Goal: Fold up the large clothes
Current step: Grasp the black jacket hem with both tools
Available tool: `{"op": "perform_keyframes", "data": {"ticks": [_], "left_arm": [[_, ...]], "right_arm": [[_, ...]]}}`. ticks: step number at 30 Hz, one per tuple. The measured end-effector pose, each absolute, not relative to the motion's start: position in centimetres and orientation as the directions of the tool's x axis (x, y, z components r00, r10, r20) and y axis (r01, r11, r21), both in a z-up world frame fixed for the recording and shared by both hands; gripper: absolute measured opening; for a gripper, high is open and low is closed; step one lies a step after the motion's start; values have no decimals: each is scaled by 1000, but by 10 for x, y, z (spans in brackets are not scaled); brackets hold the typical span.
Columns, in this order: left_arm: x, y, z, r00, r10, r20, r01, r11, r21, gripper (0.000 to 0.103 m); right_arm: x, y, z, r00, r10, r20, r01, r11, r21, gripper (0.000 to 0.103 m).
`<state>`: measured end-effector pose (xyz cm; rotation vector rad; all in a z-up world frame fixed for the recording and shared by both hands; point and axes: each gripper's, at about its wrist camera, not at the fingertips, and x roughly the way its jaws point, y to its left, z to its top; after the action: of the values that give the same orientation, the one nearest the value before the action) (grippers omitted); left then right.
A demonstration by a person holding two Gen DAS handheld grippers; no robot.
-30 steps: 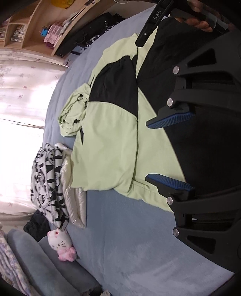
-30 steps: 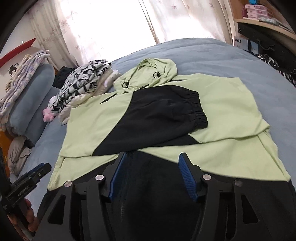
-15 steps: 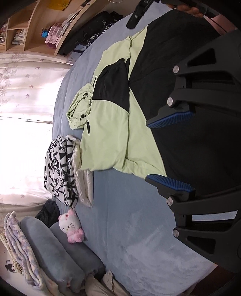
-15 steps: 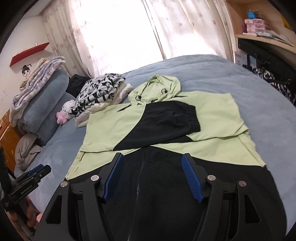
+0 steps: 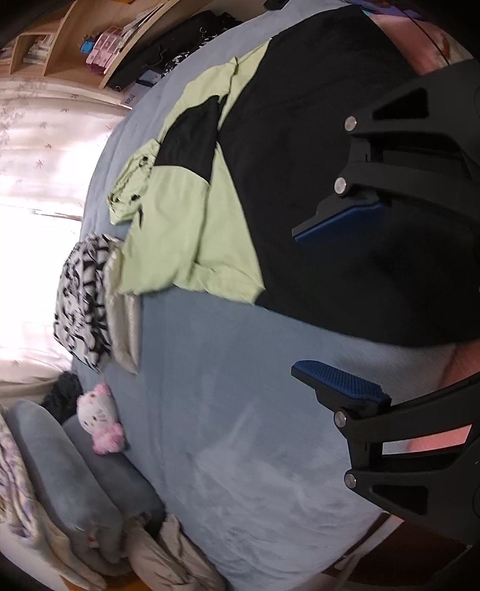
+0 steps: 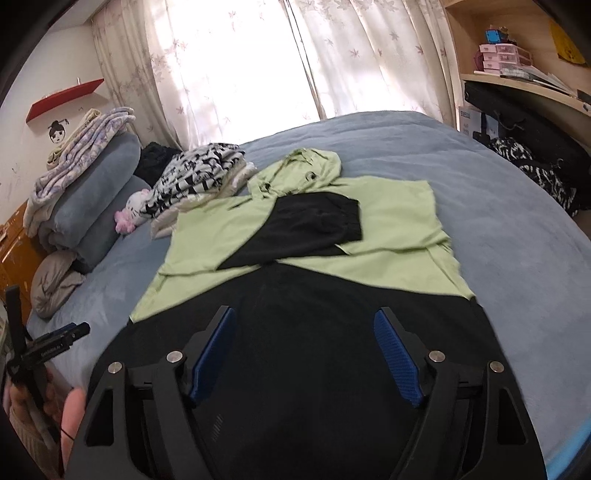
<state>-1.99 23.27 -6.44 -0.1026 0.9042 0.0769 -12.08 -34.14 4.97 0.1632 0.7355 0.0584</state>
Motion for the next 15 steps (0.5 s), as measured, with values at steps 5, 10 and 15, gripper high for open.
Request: {"op": "perform_keyframes", "data": {"ticks": [5, 10, 15], "left_arm": [[-30, 253, -87, 564, -43, -824, -102, 988, -120, 63], [-41, 272, -113, 529, -143, -836, -92, 970, -223, 63], [-40, 283, -126, 529, -213, -821, -96, 947, -307, 64]], "right_arm": [[-149, -395, 39, 712, 85, -697, 49, 984, 170, 79], [-175, -466, 12, 664, 64, -745, 140, 968, 208, 78], [-198, -522, -24, 635, 102, -766, 191, 940, 284, 66]]}}
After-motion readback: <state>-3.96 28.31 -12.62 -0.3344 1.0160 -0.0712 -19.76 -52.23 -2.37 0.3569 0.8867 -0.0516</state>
